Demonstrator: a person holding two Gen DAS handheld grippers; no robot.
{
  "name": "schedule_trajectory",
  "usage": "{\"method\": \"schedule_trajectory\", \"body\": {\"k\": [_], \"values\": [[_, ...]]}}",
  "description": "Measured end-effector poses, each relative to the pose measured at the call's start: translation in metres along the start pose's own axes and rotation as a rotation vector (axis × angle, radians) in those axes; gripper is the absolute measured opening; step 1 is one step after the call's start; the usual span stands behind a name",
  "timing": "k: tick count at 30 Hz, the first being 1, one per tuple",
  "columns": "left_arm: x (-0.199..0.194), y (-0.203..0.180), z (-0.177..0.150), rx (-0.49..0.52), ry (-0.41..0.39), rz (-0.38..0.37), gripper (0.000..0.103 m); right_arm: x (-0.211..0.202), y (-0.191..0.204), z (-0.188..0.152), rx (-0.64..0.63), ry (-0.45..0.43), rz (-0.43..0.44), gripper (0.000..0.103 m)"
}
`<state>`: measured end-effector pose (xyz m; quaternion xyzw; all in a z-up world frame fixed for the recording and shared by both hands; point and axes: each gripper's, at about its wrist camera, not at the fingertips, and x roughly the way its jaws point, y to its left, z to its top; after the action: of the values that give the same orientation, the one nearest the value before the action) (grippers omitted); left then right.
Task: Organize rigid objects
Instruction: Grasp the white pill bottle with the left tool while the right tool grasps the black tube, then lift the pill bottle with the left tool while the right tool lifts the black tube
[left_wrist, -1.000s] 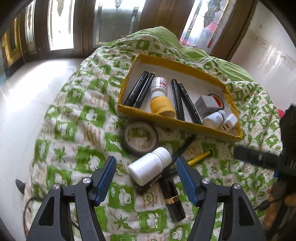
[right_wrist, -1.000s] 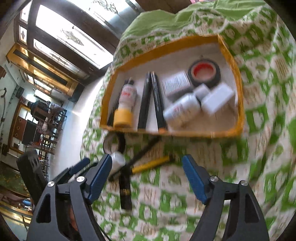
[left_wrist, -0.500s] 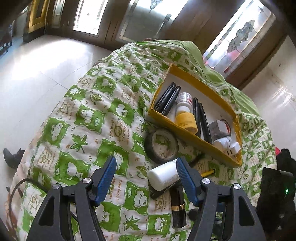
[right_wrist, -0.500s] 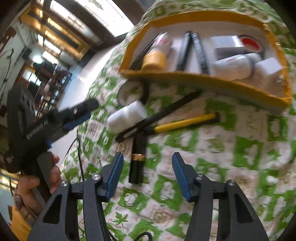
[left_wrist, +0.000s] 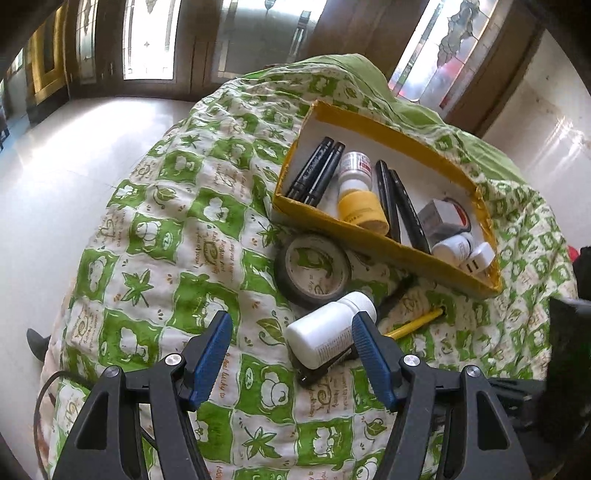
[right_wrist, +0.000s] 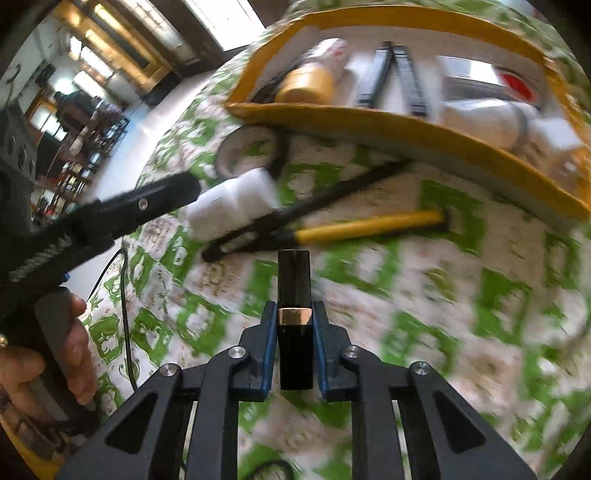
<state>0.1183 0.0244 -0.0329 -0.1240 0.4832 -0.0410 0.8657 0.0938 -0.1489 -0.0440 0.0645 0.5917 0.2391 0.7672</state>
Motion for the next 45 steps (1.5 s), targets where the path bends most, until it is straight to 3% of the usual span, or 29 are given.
{"method": "schedule_trajectory", "body": {"k": [6,13,18,20,27,35,45], "values": [[0.019,-0.023,-0.001,0.129,0.042,0.044,0.070,-0.022,-0.020,-0.006,0.076,-0.021,0.032,0.017],[0.037,-0.045,-0.005,0.261,0.062,0.086,0.069,-0.001,-0.020,-0.006,0.088,0.016,0.016,0.017],[0.034,-0.041,-0.005,0.245,0.065,0.049,0.049,0.002,-0.022,-0.006,0.097,0.016,0.021,0.017],[0.031,-0.039,-0.007,0.216,0.086,0.003,0.049,0.004,-0.021,-0.006,0.096,0.018,0.019,0.017],[0.009,-0.046,-0.020,0.191,0.087,-0.034,0.049,0.002,-0.024,-0.006,0.099,0.015,0.024,0.017],[0.026,-0.043,-0.022,0.185,0.132,0.038,0.049,0.002,-0.024,-0.007,0.084,0.012,-0.001,0.017],[0.025,-0.044,-0.019,0.184,0.104,0.022,0.050,0.003,-0.022,-0.007,0.084,0.012,-0.002,0.017]]}}
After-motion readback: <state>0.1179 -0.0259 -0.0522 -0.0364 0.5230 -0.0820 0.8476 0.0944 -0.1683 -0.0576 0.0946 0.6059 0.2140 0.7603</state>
